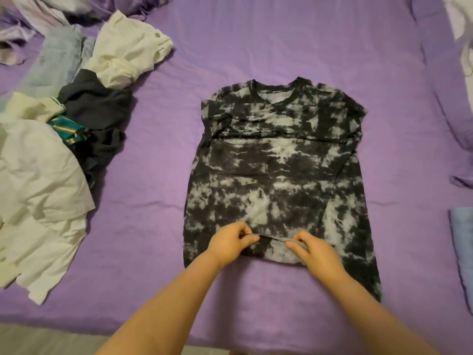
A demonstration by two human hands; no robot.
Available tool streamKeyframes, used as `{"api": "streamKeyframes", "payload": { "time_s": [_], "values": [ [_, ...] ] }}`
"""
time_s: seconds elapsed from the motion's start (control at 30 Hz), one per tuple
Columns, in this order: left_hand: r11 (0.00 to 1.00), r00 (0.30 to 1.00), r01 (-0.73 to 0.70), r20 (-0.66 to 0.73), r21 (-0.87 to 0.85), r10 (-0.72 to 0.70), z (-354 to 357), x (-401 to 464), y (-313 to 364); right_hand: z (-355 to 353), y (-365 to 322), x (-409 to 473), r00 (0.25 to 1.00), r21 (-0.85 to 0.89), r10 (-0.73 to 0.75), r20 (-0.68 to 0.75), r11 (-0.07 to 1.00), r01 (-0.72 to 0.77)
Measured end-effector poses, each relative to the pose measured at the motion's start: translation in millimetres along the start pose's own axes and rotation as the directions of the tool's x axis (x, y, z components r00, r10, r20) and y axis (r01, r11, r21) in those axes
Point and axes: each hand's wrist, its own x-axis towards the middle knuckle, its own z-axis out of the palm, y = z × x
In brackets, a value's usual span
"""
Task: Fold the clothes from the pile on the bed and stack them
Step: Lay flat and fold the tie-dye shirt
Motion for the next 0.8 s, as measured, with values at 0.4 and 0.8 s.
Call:
{"api": "streamKeyframes", "payload": {
  "time_s": [0.4, 0.8],
  "values": [
    [0.96, 0.989, -0.07, -0.143, -0.273, 0.032, -84, 84, 72, -127, -25, 108, 0.994, 0.208, -0.109, 0.005, 0.972, 0.106],
    [0.958, 0.922, -0.04, -0.379, -0.283, -0.074, -158, 194, 121, -196, -48, 228, 0.981, 0.304, -0.001, -0.193, 0.951, 0.061]
  ]
}}
